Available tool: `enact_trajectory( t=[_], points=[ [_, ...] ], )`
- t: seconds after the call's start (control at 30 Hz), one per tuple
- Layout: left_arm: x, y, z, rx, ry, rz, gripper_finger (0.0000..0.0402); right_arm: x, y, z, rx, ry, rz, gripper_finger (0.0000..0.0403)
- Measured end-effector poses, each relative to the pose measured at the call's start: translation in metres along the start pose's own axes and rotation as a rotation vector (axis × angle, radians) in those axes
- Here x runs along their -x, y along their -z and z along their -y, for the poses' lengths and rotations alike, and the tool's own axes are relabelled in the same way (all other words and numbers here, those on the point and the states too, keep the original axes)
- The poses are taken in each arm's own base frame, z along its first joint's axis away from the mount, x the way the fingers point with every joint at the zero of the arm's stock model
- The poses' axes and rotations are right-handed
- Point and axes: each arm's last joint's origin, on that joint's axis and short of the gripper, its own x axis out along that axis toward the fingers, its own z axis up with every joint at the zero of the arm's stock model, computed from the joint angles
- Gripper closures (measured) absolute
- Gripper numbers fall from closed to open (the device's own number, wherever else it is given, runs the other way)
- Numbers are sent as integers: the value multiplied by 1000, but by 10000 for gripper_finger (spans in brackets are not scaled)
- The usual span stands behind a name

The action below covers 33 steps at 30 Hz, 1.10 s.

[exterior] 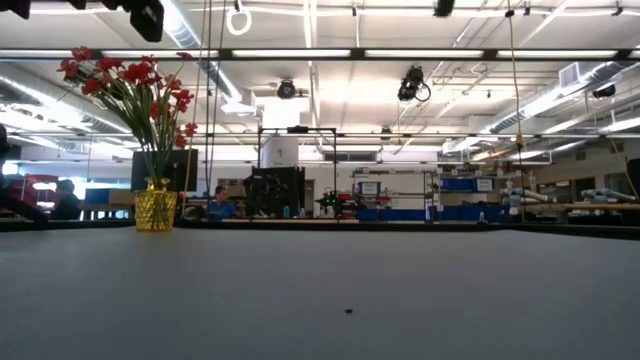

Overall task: Sort flowers into vase by color
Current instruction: Return to Home Position

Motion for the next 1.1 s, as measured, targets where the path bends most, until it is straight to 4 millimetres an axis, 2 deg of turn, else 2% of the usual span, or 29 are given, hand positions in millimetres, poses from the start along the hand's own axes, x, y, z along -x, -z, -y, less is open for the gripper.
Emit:
enact_trajectory(
  t=[0.17, 0.3, 0.43, 0.73, 0.87, 1.1],
  points=[
    [8, 11, -2, -13, -33, 12, 401, 18, 24, 15, -25, 26, -6, 400],
    [11, 29, -6, 7, -140, -4, 401, 24, 42, 27, -12, 51, -55, 399],
    [9, 44, -9, 63, -206, -38, 401, 27, 53, 34, -99, 61, -87, 398],
    [10, 54, -8, 9, -193, -62, 401, 42, 79, 44, -78, 52, -131, 400],
    [16, 50, -8, -83, -189, -29, 401, 57, 83, 46, -80, 34, -110, 401],
    [31, 52, -8, -129, -188, -34, 401, 81, 76, 51, -40, 47, -206, 402]
  ],
)
